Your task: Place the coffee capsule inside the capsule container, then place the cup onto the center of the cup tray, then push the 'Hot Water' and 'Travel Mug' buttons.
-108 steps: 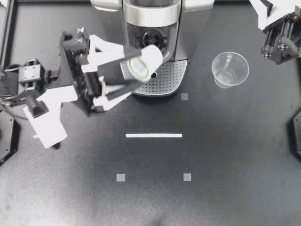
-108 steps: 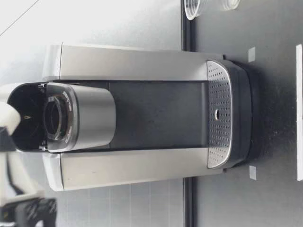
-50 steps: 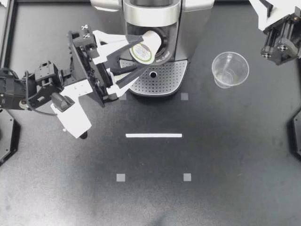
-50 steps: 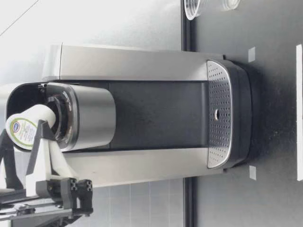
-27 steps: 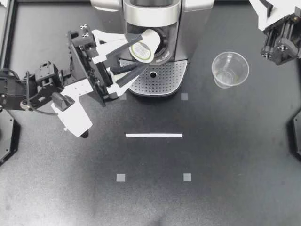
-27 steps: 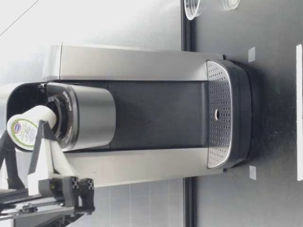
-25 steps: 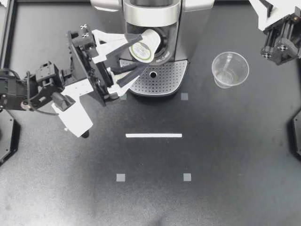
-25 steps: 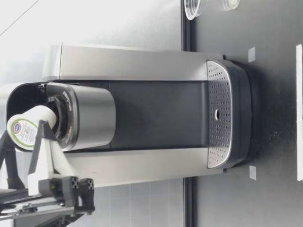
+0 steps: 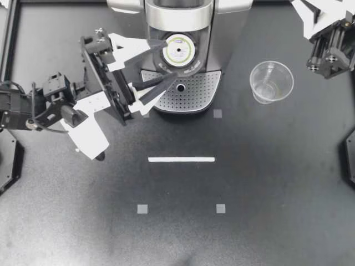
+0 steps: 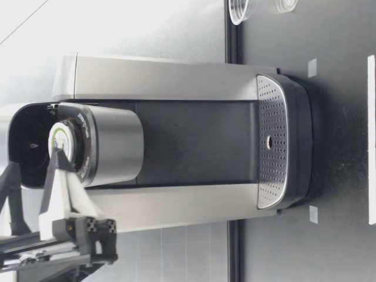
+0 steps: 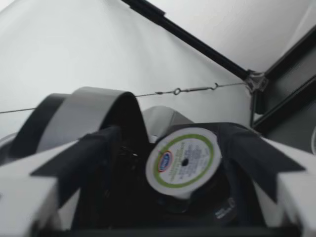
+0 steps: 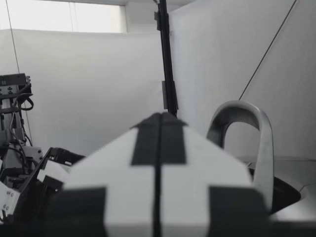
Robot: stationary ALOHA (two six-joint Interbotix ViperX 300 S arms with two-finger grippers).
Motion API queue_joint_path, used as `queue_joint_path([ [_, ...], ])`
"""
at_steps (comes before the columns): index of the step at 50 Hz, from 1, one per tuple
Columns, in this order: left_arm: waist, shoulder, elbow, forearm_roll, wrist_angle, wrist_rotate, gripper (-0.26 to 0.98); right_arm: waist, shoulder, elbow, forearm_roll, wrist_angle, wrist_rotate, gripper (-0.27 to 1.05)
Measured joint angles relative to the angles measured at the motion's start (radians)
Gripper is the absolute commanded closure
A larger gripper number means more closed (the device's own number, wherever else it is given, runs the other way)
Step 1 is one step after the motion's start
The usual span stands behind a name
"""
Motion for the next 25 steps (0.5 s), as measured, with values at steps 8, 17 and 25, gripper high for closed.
queue_joint_path([
  [8,-0.051,-0.038,0.051,-0.006,-0.049,-0.066,0.0,-0.006,0.031,-0.015,0.0,-0.003,-0.008,0.75],
  [17,-0.17,-0.077,0.152,-0.032,-0.118,-0.282,0.0,-0.104,0.106,-0.075,0.012,-0.002,-0.005,0.75],
  [25,-0.253,-0.087,0.207,-0.041,-0.112,-0.571,0.02,-0.192,0.198,-0.146,0.014,-0.003,-0.003,0.75],
])
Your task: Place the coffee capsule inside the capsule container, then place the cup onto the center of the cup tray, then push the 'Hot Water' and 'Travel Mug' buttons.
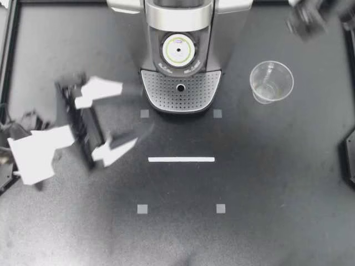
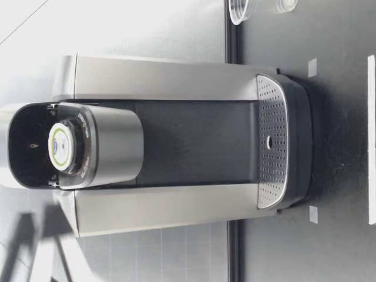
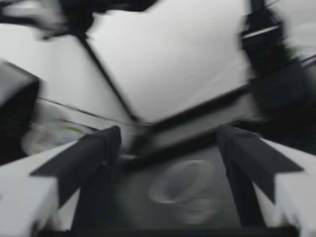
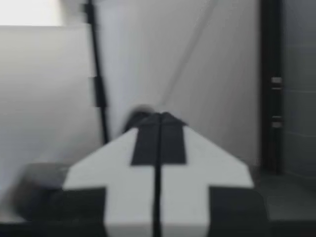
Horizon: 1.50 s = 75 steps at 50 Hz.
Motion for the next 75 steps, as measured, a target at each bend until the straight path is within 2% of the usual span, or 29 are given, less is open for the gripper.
queue_joint_path([
  [7,-0.035,-0.002,0.017,0.003,0.072,-0.229,0.11,-0.038,0.106,-0.081,0.0,0.0,0.002,0.75],
  [15,-0.04,-0.008,0.018,0.025,0.218,-0.407,0.26,-0.051,0.202,-0.166,0.0,0.006,0.002,0.75],
  [25,-0.04,-0.009,0.018,0.031,0.347,-0.469,0.3,-0.051,0.288,-0.244,-0.003,0.066,0.002,0.75],
  [34,-0.04,-0.029,0.018,0.031,0.36,-0.459,0.3,-0.051,0.296,-0.279,-0.026,0.147,0.003,0.75],
  [50,-0.04,-0.072,0.052,0.031,0.353,-0.456,0.3,-0.014,0.255,-0.287,-0.043,0.262,0.002,0.75],
  [75,-0.04,-0.091,0.069,0.031,0.354,-0.46,0.3,0.153,0.161,-0.219,-0.037,0.38,0.009,0.75],
])
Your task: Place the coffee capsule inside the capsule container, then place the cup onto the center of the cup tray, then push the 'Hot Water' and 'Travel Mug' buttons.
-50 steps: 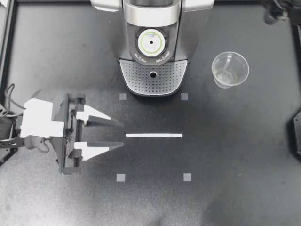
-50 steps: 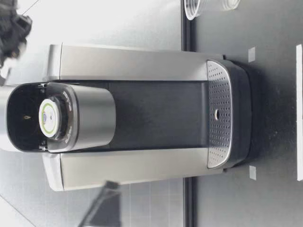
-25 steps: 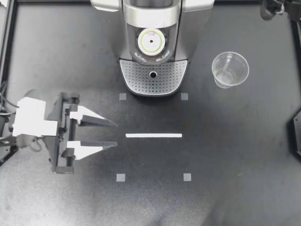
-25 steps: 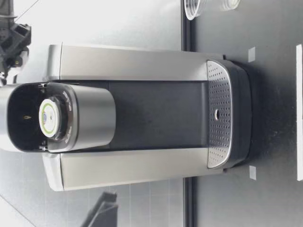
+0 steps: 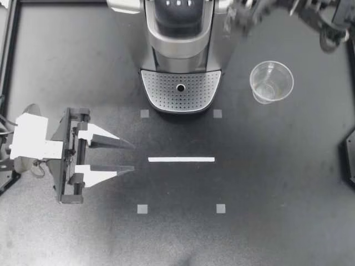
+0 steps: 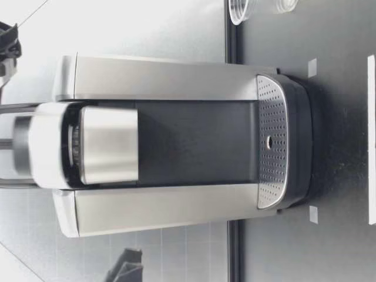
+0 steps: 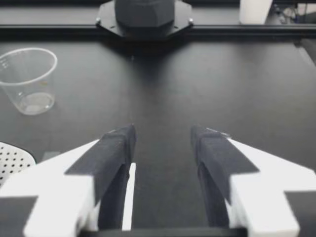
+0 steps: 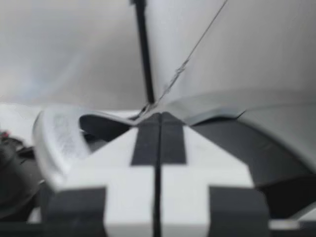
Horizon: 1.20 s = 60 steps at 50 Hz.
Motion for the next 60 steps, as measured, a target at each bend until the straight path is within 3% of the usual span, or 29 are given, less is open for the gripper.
queue_joint_path([
  [30,0.0,0.0,-0.002,0.0,0.002,-0.003,0.3,0.149,-0.012,0.132,0.083,-0.011,0.0,0.75],
  [40,0.0,0.0,-0.002,0.0,0.003,-0.008,0.3,0.175,-0.109,0.147,0.11,-0.04,0.005,0.75],
  [50,0.0,0.0,-0.002,0.0,0.002,-0.009,0.3,0.163,-0.287,0.219,0.245,0.132,0.092,0.75],
  [60,0.0,0.002,-0.002,0.0,0.002,-0.008,0.3,0.032,-0.459,0.394,0.368,0.344,0.239,0.75],
])
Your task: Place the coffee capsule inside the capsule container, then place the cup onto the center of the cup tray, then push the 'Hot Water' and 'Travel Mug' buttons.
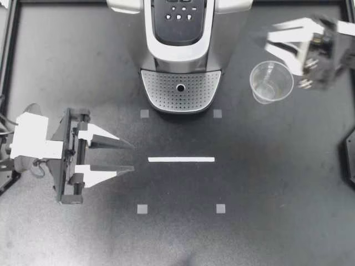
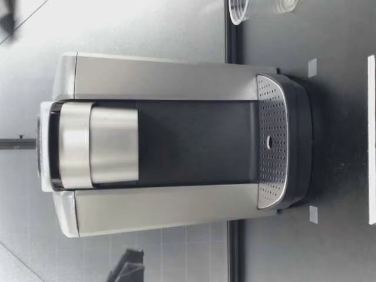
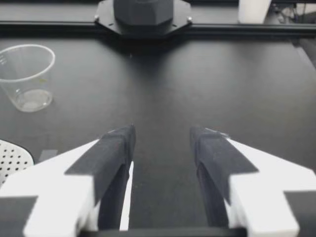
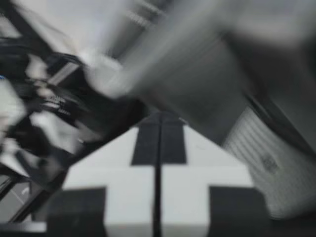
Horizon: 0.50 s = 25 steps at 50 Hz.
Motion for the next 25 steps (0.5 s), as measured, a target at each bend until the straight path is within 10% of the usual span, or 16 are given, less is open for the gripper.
queue_joint_path([
  [25,0.0,0.0,0.002,0.0,0.0,0.002,0.3,-0.21,-0.051,0.261,0.011,0.247,0.198,0.61],
])
